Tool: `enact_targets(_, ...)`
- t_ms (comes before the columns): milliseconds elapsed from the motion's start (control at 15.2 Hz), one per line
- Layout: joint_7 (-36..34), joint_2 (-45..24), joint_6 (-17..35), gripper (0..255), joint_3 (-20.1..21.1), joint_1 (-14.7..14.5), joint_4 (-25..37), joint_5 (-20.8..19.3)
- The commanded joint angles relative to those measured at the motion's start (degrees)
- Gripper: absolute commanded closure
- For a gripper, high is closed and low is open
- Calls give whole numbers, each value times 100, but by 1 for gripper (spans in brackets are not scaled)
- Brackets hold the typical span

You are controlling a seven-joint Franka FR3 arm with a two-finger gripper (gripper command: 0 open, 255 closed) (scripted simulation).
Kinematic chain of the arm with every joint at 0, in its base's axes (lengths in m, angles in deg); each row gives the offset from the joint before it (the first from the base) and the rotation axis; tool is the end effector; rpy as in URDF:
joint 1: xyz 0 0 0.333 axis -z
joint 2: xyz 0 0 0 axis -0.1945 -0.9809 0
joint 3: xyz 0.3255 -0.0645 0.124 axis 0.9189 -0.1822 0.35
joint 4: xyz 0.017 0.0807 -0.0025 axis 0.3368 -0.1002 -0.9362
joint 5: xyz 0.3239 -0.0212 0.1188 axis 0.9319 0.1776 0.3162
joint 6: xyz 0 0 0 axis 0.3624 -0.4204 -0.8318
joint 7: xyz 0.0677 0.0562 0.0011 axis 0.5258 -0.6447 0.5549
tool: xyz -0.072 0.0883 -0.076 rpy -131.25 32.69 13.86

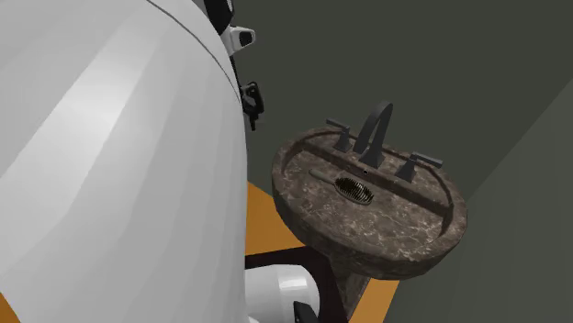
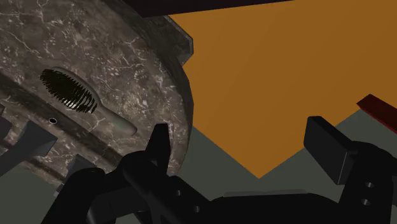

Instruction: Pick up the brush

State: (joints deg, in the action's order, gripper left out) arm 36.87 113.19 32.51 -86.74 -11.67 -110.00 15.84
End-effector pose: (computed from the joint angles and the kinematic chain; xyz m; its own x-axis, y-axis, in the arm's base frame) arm 0.2387 0.0021 0.6117 0.9978 -0.0530 0.0395 -0.0559 -0.9955 0.0767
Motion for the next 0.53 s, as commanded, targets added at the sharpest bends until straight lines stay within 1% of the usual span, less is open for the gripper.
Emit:
enact_targets(0, 0, 0, 0, 0, 0, 0, 0, 0)
enact_targets(462, 1182, -150, 859, 0, -886, 95, -724, -468)
